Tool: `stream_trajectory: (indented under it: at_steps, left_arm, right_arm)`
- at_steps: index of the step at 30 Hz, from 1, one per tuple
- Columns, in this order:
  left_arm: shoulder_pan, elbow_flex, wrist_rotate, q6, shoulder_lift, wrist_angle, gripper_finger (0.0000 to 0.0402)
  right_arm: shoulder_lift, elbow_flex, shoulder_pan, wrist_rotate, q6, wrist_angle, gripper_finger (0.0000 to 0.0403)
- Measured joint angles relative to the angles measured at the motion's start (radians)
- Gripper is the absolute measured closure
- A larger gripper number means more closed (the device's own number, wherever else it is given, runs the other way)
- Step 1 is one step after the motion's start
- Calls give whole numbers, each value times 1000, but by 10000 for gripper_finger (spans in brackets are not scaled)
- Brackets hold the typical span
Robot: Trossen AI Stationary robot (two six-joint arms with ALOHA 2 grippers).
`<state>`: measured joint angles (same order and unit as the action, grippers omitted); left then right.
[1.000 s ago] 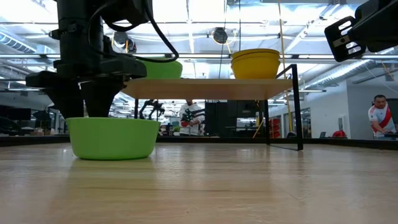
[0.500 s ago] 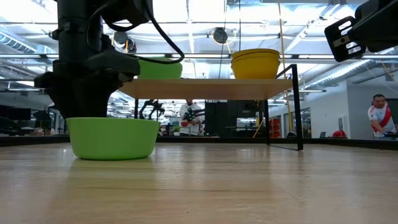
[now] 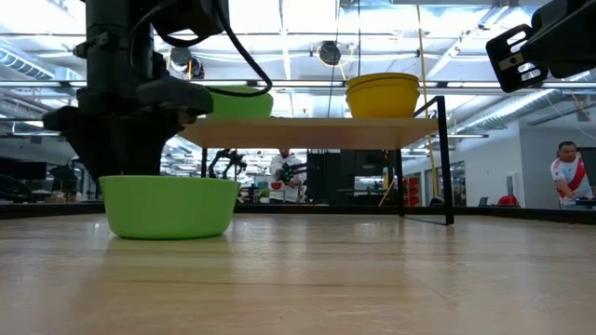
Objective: Pick & Place Mini bowls
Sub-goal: Stack the green bowl on top of the green bowl on the shelf
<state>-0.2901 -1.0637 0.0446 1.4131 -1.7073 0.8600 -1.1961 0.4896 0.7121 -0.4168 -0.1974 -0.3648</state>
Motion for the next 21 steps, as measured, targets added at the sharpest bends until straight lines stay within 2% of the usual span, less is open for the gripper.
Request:
stream_trajectory:
  at_steps: [4,12,14,19,21]
  left_arm:
    - [5,0,-14,79,0,0,211]
    - [6,0,-10,83,0,0,211]
    - [5,0,2,44,0,0,211]
    - [6,0,62,-163,0,0,211]
    - [6,0,62,-187,0,0,211]
  right_arm:
    - [0,0,0,0,0,0,401]
    - [0,0,0,0,0,0,401]
    - [0,0,0,0,0,0,401]
    - [0,0,0,0,0,0,401]
    - [0,0,0,0,0,0,401]
